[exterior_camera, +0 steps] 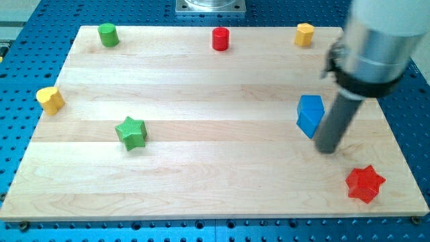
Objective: Slide the blue triangle slightly to the top
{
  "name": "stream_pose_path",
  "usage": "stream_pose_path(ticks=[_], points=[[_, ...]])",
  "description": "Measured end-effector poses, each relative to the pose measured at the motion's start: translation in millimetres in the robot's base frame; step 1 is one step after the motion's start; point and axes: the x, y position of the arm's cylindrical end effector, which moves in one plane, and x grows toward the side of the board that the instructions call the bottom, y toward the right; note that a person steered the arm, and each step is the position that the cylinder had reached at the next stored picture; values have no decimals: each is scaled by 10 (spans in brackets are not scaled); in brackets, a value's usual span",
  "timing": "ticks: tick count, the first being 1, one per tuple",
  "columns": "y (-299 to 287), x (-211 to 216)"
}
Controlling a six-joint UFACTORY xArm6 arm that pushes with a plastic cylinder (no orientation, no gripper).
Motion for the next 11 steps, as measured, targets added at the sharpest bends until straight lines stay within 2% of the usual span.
stream_pose_path(ticks=[1, 2, 3, 4, 5, 6, 7, 8, 11], points=[[7, -530], [-379, -766], [-1383, -705], [-1140, -20], [-474, -73], [-149, -484], [91, -695], [-728, -590], [-845, -591]])
